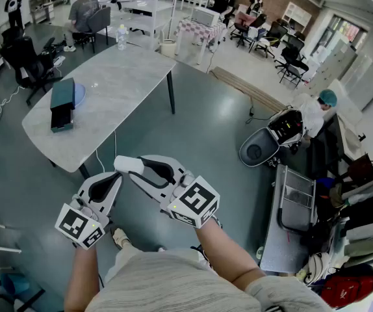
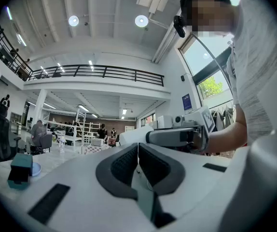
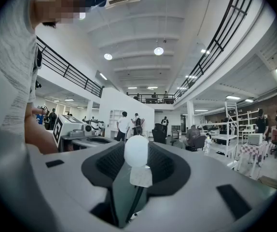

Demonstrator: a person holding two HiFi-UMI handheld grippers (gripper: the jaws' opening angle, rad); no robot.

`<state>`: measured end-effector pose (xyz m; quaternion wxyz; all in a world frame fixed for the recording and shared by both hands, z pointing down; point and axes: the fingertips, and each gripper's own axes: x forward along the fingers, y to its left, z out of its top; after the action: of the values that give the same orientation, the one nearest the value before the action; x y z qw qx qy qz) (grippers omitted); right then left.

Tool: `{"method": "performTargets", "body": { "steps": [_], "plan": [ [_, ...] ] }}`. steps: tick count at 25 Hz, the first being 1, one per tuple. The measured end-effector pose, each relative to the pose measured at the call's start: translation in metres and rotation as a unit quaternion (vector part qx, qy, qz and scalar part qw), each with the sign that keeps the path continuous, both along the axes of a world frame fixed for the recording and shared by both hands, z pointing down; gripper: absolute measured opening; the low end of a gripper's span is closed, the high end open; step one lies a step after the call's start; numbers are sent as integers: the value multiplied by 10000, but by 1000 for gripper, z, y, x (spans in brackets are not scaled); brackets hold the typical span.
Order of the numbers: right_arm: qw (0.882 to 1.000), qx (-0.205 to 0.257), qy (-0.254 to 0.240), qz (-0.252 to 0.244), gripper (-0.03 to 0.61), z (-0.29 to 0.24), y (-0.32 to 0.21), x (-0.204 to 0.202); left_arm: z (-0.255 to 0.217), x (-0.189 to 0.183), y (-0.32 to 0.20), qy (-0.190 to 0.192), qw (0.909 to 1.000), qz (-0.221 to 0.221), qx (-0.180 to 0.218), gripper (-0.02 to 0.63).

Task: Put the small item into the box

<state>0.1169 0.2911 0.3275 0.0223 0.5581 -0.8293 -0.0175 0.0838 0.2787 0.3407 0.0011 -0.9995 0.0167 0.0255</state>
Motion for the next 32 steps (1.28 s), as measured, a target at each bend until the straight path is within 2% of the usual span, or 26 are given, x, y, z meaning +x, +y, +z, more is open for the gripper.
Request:
{"method": "performTargets", "body": {
  "steps": [6,12,20,25,32],
  "plan": [
    [9998,4,36,176,163,1,-1,6,0,3,-2,46,9999,122,-20,21],
    [9999,-28,-11,111,163,2,-2,7,1,1,-2,24,10000,14,-60,21],
    [10000,-60,27,-57,163,7,-28,-1,9,-6,-27,63,9998,-78,-168,21],
    [9998,-126,-15,-135,164,6,-66,-10,15,-18,-67,42,9993,-190,-329,21],
    [9992,-291,6,-275,164,12,-151,-27,24,-41,-151,-11,9978,-410,-516,21]
  ]
}}
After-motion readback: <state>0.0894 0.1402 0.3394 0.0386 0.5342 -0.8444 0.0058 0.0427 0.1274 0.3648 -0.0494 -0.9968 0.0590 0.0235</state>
